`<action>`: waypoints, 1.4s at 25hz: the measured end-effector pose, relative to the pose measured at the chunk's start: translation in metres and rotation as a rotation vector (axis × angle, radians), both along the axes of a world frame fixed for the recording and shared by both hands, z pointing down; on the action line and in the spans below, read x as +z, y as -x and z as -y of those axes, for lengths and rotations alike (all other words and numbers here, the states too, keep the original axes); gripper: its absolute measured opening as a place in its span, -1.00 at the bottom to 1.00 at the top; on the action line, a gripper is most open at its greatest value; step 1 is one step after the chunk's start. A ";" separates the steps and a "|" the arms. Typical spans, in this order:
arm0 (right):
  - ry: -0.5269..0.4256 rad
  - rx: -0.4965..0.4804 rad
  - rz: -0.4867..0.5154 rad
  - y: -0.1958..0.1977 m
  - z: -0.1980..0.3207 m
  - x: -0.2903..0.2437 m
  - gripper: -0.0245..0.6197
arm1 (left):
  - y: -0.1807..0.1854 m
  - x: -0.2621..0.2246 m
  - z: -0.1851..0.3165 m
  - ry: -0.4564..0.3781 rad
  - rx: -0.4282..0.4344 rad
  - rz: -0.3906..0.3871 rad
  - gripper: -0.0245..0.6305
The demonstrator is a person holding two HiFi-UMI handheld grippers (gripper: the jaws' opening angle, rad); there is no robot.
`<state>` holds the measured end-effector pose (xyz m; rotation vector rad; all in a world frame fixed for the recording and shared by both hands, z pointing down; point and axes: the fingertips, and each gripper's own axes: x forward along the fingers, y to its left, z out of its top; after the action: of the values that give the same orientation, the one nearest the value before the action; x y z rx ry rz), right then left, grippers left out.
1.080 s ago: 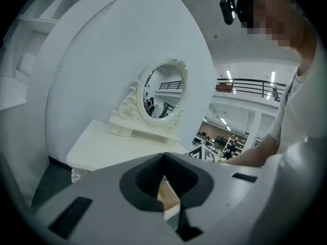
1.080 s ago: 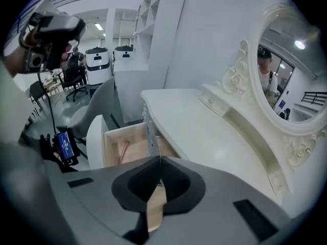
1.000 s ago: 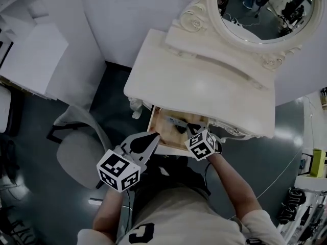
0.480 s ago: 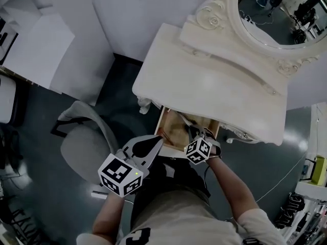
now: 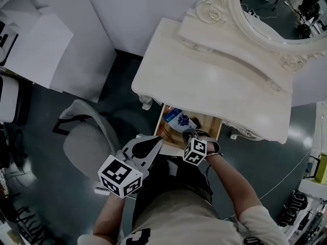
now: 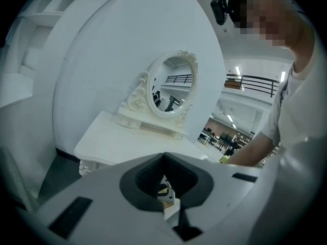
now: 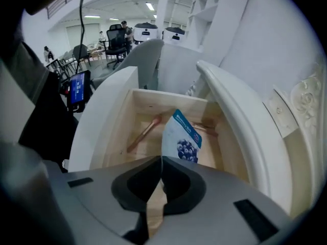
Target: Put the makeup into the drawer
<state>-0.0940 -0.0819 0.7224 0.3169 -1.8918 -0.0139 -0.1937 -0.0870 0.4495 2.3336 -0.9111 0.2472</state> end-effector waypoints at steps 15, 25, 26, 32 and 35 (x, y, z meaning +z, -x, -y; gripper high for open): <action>-0.066 0.244 -0.066 -0.037 0.048 0.021 -0.84 | 0.003 0.007 -0.005 0.029 -0.016 0.037 -0.76; -0.085 0.461 -0.095 -0.072 0.069 0.024 -0.84 | 0.009 0.012 -0.013 0.038 -0.031 0.050 -0.76; -0.083 0.477 -0.085 -0.074 0.069 0.023 -0.83 | 0.009 0.012 -0.014 0.036 -0.029 0.050 -0.76; -0.077 0.596 -0.024 -0.089 0.065 0.007 -0.36 | 0.000 0.009 -0.013 0.022 -0.007 0.037 -0.76; -0.096 0.622 -0.003 -0.096 0.064 -0.006 -0.36 | -0.005 0.006 -0.012 0.011 0.007 0.031 -0.76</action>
<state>0.0017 -0.1464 0.7162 0.9555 -1.7225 0.3127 -0.1887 -0.0755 0.4559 2.3295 -0.9149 0.2912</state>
